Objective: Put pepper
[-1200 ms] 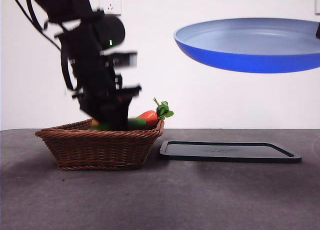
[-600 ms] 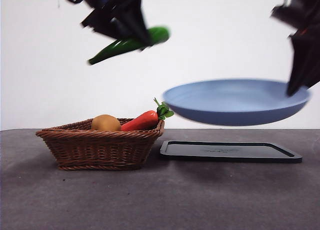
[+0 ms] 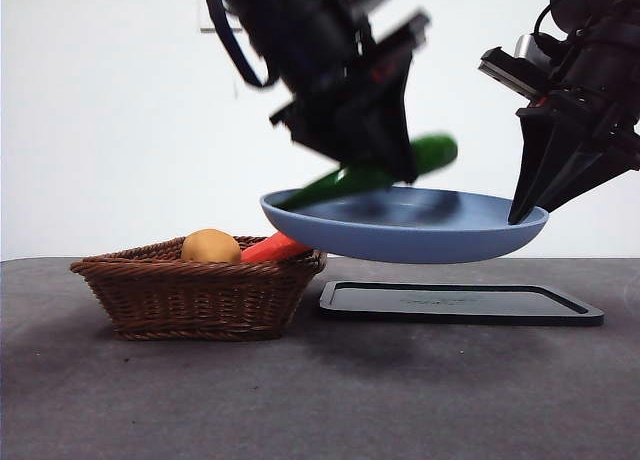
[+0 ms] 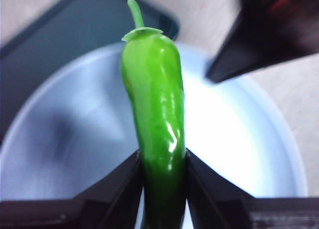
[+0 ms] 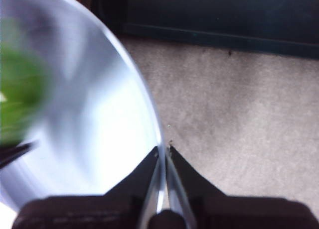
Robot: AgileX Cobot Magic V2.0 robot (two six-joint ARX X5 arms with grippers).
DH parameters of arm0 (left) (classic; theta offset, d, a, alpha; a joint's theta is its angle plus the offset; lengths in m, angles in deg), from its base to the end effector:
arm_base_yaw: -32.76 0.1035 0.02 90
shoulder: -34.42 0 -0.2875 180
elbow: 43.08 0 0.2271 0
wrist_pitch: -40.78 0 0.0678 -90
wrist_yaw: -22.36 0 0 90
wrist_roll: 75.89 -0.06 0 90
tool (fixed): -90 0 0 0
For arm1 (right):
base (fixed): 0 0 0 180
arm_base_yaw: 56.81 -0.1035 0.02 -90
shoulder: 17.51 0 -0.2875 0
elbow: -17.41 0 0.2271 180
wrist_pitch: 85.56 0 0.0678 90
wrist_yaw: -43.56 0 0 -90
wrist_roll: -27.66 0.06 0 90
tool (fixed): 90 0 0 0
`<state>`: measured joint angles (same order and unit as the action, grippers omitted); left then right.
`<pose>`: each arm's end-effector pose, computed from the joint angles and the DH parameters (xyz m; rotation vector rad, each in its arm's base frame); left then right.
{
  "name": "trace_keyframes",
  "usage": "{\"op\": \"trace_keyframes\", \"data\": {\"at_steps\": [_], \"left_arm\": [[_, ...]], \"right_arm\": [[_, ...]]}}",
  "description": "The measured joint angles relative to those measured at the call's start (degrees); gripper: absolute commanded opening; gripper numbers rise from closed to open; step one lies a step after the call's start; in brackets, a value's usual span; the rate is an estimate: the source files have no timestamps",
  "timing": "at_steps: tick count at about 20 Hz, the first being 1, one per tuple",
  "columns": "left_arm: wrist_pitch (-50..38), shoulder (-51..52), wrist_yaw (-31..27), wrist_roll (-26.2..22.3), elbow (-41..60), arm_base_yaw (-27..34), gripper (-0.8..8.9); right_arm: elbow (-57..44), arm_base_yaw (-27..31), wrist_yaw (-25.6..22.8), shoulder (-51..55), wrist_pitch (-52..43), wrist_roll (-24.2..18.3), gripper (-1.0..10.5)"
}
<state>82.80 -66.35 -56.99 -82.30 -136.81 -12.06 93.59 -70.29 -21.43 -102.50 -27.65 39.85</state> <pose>0.2633 -0.2773 0.2623 0.3582 0.8000 -0.9553 0.2543 0.0870 0.2429 0.2998 1.2396 0.4663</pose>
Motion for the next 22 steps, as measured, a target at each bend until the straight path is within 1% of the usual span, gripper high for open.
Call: {"op": "trace_keyframes", "data": {"at_steps": [6, 9, 16, 19, 22], "left_arm": [[-0.4, -2.7, 0.1, 0.0, 0.0, -0.1, 1.20], [-0.3, -3.5, 0.3, 0.0, 0.0, -0.3, 1.92], [-0.2, -3.5, 0.2, 0.0, 0.0, -1.1, 1.96], [0.5, -3.2, 0.2, 0.1, 0.0, -1.1, 2.37], [0.8, -0.9, 0.0, 0.1, 0.0, -1.1, 2.49]], "right_arm": [[0.0, 0.0, -0.1, 0.0, 0.0, 0.0, 0.0], [0.0, 0.0, -0.1, 0.0, 0.2, 0.1, 0.0], [0.0, 0.0, -0.1, 0.0, 0.5, 0.5, 0.0], [0.0, 0.1, -0.1, 0.0, 1.0, 0.9, 0.0], [0.0, 0.8, -0.1, 0.0, 2.2, 0.9, 0.0]]}}
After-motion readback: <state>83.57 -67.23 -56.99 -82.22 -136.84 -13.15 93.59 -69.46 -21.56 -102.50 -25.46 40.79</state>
